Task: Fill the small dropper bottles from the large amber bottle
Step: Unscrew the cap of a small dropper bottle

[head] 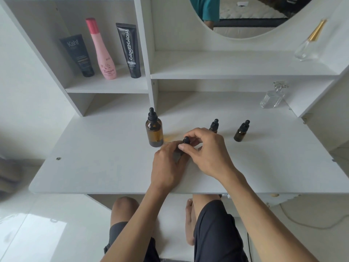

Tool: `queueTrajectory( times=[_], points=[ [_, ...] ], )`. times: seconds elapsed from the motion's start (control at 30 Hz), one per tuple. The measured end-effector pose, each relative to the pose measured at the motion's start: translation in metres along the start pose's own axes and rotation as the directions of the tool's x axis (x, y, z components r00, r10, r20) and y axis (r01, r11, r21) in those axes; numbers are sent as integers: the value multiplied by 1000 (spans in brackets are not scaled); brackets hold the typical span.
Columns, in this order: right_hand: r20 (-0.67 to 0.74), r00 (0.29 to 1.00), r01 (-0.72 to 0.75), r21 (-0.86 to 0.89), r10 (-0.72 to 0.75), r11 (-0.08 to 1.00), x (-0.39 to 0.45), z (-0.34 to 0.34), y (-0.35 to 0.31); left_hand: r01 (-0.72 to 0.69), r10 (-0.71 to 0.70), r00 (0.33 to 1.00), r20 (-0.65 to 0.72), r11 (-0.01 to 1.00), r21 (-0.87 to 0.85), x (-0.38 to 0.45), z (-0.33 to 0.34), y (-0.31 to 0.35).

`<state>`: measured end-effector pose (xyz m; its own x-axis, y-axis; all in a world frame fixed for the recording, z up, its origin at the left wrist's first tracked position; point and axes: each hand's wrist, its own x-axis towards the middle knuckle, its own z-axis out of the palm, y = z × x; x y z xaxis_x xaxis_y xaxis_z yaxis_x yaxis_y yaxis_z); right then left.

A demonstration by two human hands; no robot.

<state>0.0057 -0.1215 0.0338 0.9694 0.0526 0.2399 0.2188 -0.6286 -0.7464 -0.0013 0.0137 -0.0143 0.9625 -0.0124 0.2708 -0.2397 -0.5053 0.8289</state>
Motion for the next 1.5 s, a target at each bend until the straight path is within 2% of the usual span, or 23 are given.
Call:
queueTrajectory(
  times=[0.23,0.37,0.57,0.63,0.73,0.83,0.93,1.2,1.37,1.5],
  points=[
    [44,999,29,-49,-27,998,-2,-1,-2,-34,34,999,-12,999,15,0,0,-1],
    [25,1000,-7,-30,8,1000,1,0,0,-46,47,999,-15,999,14,1,0,0],
    [41,999,26,17,-26,1000,3,-8,-7,-19,19,1000,-3,1000,20,1,0,-1],
    [-17,999,52,72,-51,996,4,-15,-12,-18,18,1000,-5,1000,21,1,0,-1],
    [-214,976,71,154,-37,985,6,-24,-12,-3,3,1000,-16,1000,21,0,0,0],
    [-326,945,46,147,4,988,8,-20,1,2,-1,999,-33,999,34,1,1,1],
    [-341,938,-28,106,62,994,5,-5,21,10,-9,999,-44,999,34,1,1,1],
    [-402,914,-75,-54,47,996,-4,25,50,0,2,999,-42,999,40,1,1,1],
    [-398,911,-148,-85,103,985,-1,25,53,9,-8,999,-46,1000,29,0,1,2],
    [-399,911,-151,-85,105,985,-2,26,54,0,2,999,-42,999,48,0,1,2]
  ],
)
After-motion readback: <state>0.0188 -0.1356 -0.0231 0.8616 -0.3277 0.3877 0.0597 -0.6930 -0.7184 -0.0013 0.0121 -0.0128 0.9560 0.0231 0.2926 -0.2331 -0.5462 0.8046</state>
